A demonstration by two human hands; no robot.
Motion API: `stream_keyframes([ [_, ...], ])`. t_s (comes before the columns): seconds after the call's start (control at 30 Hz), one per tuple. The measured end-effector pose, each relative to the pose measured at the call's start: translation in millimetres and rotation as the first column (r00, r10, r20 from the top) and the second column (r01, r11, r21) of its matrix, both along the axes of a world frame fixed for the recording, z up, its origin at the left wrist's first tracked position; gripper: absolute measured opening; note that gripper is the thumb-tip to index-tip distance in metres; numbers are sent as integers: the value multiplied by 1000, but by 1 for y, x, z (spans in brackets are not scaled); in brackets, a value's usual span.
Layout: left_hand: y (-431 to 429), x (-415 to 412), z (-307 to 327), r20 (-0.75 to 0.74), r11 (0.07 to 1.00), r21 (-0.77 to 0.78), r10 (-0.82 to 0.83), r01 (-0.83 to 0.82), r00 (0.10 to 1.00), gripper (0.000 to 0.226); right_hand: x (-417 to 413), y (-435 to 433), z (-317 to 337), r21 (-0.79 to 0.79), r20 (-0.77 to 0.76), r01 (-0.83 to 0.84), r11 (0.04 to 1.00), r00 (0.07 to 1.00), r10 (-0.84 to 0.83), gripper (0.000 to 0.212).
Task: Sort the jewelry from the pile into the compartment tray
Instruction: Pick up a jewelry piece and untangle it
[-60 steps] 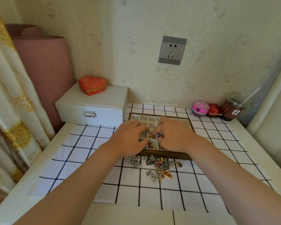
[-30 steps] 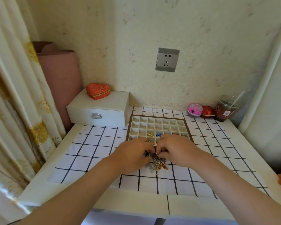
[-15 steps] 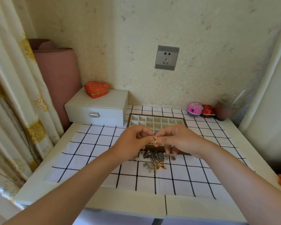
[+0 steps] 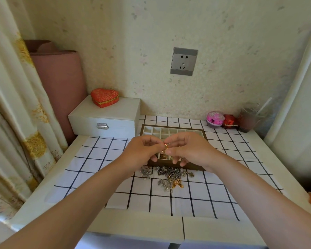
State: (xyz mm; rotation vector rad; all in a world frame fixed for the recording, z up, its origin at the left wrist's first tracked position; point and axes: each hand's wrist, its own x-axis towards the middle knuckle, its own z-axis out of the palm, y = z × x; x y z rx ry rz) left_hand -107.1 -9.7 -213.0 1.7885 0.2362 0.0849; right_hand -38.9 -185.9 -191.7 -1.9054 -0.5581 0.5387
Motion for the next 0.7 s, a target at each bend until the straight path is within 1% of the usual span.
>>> stream_keyframes([
  [0.13,6,3,2,-6,998,-63,-9,8,1000,15,2,8,-2,78,17,74,994,997,-75,19],
  [0.23,12,6,6,10,993,-114,-7,8,1000,15,4,16,0,101,108,72,992,991,-83,12],
  [0.33,23,13,13,36,992,-122,-15,19,999,17,11,25,4,125,135,113,986,982,-130,14],
  [0.43,35,19,20,74,995,-98,-24,32,997,17,17,34,8,181,77,159,971,981,-175,13],
  [0.53,37,22,22,151,999,-43,26,-19,988,9,21,45,7,224,4,169,960,985,-174,14],
  [0.6,37,25,18,196,998,-27,67,-63,978,9,25,50,5,205,22,163,965,985,-171,16],
  [0.7,38,32,7,184,995,2,98,-100,978,10,32,57,-1,158,102,201,967,970,-219,14],
])
